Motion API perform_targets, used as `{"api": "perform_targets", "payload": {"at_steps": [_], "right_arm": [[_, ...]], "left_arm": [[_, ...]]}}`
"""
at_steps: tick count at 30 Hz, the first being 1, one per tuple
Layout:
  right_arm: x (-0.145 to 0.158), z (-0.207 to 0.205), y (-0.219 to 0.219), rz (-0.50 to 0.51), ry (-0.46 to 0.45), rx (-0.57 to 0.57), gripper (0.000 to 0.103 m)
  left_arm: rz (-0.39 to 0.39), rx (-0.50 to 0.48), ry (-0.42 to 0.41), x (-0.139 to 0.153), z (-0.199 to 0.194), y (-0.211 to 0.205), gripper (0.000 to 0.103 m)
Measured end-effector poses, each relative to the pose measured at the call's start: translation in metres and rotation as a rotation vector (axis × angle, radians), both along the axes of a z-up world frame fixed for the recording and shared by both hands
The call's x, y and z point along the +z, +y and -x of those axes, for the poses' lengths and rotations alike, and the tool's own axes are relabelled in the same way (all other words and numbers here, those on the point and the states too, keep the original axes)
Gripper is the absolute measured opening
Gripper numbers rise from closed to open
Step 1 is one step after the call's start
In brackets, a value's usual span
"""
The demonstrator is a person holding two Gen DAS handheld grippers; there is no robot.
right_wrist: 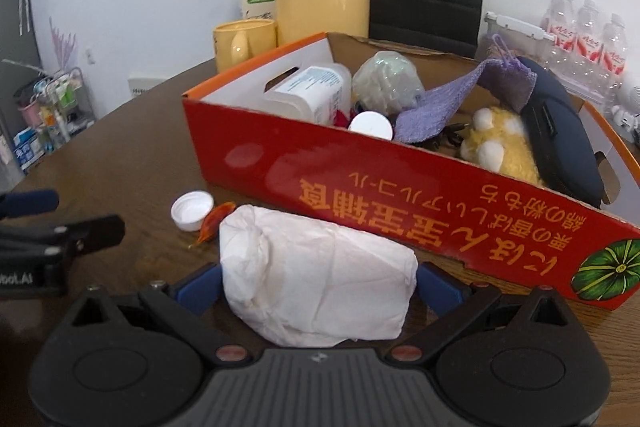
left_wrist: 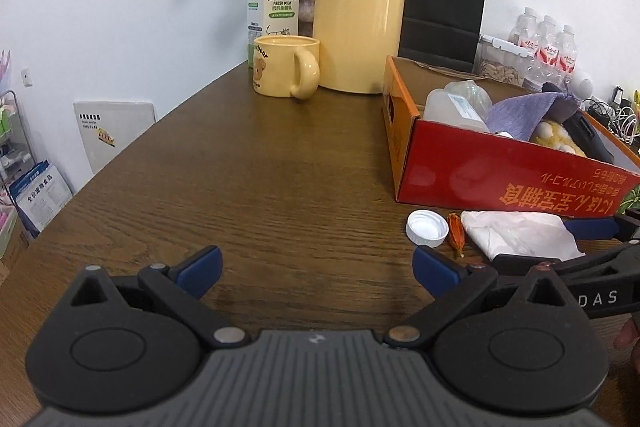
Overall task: Organize objects
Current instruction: 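Grasp the crumpled white tissue with the right gripper while the left grasps a white cap, then carry the tissue and cap into the box and open both grippers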
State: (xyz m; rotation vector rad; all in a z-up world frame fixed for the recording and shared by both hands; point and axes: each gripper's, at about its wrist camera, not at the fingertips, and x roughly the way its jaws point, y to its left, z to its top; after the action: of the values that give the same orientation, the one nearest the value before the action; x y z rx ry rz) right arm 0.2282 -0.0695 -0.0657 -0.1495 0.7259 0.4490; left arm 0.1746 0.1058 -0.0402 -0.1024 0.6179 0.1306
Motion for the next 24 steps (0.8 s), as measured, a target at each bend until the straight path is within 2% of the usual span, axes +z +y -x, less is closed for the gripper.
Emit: {"api": "perform_targets", "payload": {"at_steps": [4,11,14,20,24], "right_arm": [[-0.001,0.001,-0.002,-0.01,-0.015,0.003,0.103],[0.002,0.008,-0.004,-0.028,-0.038,0.02,0.087],[0.003,0.01,-0.006,-0.043,-0.038,0.027,0.084],[0.01,0.021,-0.014,-0.067,-0.087,0.021,0.084],[0.016,0.029,-0.021,-0.084,-0.125,0.014,0.084]], "left_arm": [[-0.001,0.008,0.005,-0.001,0.0,0.0,0.103],[0.011,0.028,0.022,-0.002,-0.003,0.003,0.103],[0.015,0.026,0.034,-0.003,-0.004,0.003,0.103],[0.022,0.006,0.042,-0.005,-0.011,0.0,0.103],[-0.019,-0.033,0.054,-0.005,-0.02,-0.011,0.103]]}}
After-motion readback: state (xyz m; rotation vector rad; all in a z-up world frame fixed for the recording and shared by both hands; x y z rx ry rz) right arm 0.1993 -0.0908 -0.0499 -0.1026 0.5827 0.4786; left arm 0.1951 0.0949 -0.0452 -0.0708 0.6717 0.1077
